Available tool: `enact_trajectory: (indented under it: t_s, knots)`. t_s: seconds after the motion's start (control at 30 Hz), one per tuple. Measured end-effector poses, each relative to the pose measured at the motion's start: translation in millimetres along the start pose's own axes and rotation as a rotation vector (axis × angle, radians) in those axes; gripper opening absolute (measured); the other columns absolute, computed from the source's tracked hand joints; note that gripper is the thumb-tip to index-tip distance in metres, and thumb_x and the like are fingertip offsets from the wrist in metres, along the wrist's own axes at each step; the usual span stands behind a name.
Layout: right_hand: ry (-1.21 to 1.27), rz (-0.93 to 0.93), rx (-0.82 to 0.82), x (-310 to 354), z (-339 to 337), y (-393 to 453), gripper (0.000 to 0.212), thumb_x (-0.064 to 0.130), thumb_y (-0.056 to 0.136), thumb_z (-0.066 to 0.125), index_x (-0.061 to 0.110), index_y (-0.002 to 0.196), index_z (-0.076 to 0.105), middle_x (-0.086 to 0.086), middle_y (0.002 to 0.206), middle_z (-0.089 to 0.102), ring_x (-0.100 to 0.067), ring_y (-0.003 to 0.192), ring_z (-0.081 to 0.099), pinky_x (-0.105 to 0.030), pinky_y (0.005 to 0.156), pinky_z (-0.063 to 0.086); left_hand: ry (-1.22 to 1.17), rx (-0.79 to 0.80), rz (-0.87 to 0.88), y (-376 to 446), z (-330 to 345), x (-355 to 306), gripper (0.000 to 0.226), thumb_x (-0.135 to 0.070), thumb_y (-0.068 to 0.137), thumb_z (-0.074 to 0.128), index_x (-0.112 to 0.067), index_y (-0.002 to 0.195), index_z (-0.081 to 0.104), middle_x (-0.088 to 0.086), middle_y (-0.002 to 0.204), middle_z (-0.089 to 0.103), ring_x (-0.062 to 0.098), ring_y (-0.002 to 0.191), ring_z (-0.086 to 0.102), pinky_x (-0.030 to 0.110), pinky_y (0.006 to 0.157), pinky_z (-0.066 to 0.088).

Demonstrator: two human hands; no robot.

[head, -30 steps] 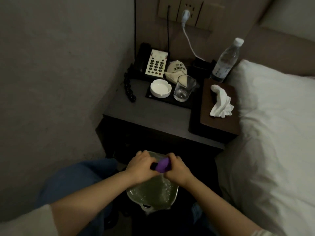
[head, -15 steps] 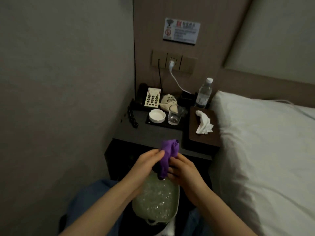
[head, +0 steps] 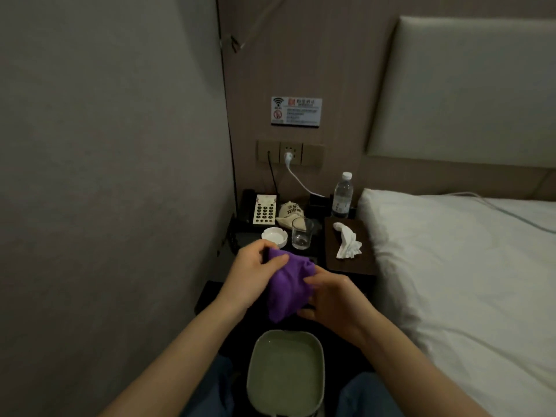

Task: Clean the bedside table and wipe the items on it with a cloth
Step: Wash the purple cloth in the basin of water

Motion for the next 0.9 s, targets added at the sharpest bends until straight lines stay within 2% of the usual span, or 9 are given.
enact_trajectory:
  t_s: [0.07, 0.17, 0.3, 0.47, 0.57, 0.67, 0.73, 0.83, 0.9]
  knots:
    - [0.036, -0.033, -0.007, 6.8, 0.0, -1.4, 0.061, 0.011, 0.068, 0.068, 0.01, 0.129, 0.059, -0.015, 0.119, 0.066, -0.029, 0.104, 0.064, -0.044, 0.098, 0.045, 0.157, 0.017, 0.084, 2.7, -0.4, -9.1, 0.003, -0.014, 0.087, 0.067, -0.011, 0.089, 0.068, 0.006, 0.084, 0.07, 0.017, 0.079, 0.064, 0.036, 0.074, 0.051]
    - [-0.008, -0.074, -0.075, 10.5, -3.8, -1.3, 0.058, 0.009, 0.073, 0.065, 0.002, 0.129, 0.056, -0.015, 0.113, 0.066, -0.029, 0.099, 0.064, -0.042, 0.093, 0.046, 0.365, -0.094, 0.201, 6.9, -6.6, -19.4, 0.003, -0.022, 0.084, 0.071, -0.02, 0.082, 0.072, -0.008, 0.076, 0.069, 0.008, 0.074, 0.064, 0.027, 0.068, 0.05]
    - [0.04, -0.123, -0.087, 24.9, -13.7, -8.3, 0.021, 0.018, 0.069, 0.078, 0.017, 0.088, 0.069, -0.009, 0.099, 0.071, -0.027, 0.093, 0.07, -0.039, 0.077, 0.055, 0.144, -0.07, 0.19, 14.3, -19.1, -30.6, 0.019, -0.017, 0.085, 0.069, -0.032, 0.073, 0.071, -0.01, 0.073, 0.07, 0.006, 0.074, 0.066, 0.015, 0.061, 0.046]
    - [-0.165, -0.133, -0.12, 49.3, -20.4, -24.8, 0.017, 0.023, 0.07, 0.08, 0.019, 0.072, 0.064, -0.007, 0.089, 0.068, -0.019, 0.08, 0.069, -0.029, 0.065, 0.055, 0.132, -0.156, 0.238, 21.6, -37.7, -52.3, 0.023, -0.011, 0.085, 0.069, -0.028, 0.07, 0.066, -0.007, 0.069, 0.066, 0.004, 0.067, 0.059, 0.015, 0.06, 0.044]
    - [-0.171, -0.124, -0.121, 60.9, -28.9, -34.0, 0.03, 0.026, 0.068, 0.08, 0.015, 0.09, 0.064, -0.012, 0.104, 0.066, -0.023, 0.095, 0.067, -0.037, 0.08, 0.055, -0.018, -0.262, 0.113, 23.9, -59.9, -56.0, 0.017, -0.013, 0.084, 0.07, -0.021, 0.07, 0.065, -0.011, 0.059, 0.063, -0.003, 0.054, 0.055, 0.012, 0.048, 0.042]
    - [0.042, -0.165, -0.1, 70.5, -35.6, -34.6, 0.067, 0.022, 0.076, 0.074, 0.014, 0.136, 0.046, -0.012, 0.138, 0.055, -0.035, 0.122, 0.056, -0.057, 0.102, 0.044, -0.278, -0.154, -0.104, 20.9, -68.7, -53.7, 0.008, -0.024, 0.081, 0.072, -0.018, 0.077, 0.068, -0.009, 0.065, 0.067, 0.005, 0.058, 0.061, 0.018, 0.053, 0.047]
    - [0.112, -0.172, -0.098, 75.0, -34.8, -32.4, 0.084, 0.024, 0.074, 0.073, 0.015, 0.147, 0.033, -0.013, 0.144, 0.048, -0.04, 0.124, 0.053, -0.064, 0.098, 0.043, -0.412, -0.055, -0.206, 19.5, -64.3, -51.4, 0.01, -0.028, 0.082, 0.068, -0.019, 0.085, 0.07, -0.004, 0.075, 0.071, 0.01, 0.068, 0.064, 0.026, 0.064, 0.049]
    - [0.09, -0.196, -0.021, 79.9, -28.5, -31.7, 0.083, 0.025, 0.071, 0.08, 0.008, 0.142, 0.041, -0.016, 0.135, 0.057, -0.04, 0.116, 0.06, -0.059, 0.087, 0.052, -0.576, -0.015, -0.212, 16.5, -63.4, -49.8, 0.018, -0.026, 0.085, 0.062, -0.018, 0.095, 0.074, 0.001, 0.093, 0.073, 0.015, 0.087, 0.067, 0.031, 0.076, 0.05]
    - [0.058, -0.204, -0.017, 82.3, -27.8, -32.6, 0.077, 0.029, 0.072, 0.079, 0.006, 0.138, 0.046, -0.017, 0.129, 0.061, -0.036, 0.111, 0.064, -0.05, 0.081, 0.056, -0.754, 0.058, -0.156, 12.6, -63.8, -54.0, 0.024, -0.027, 0.08, 0.063, -0.019, 0.097, 0.077, 0.002, 0.104, 0.074, 0.015, 0.095, 0.07, 0.029, 0.076, 0.057]
Point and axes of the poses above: each hand's wrist, its own y-axis towards the middle knuckle, its own z-axis out of the palm, x = y × z, the point moved 3 cm from there along y, towards the middle knuckle
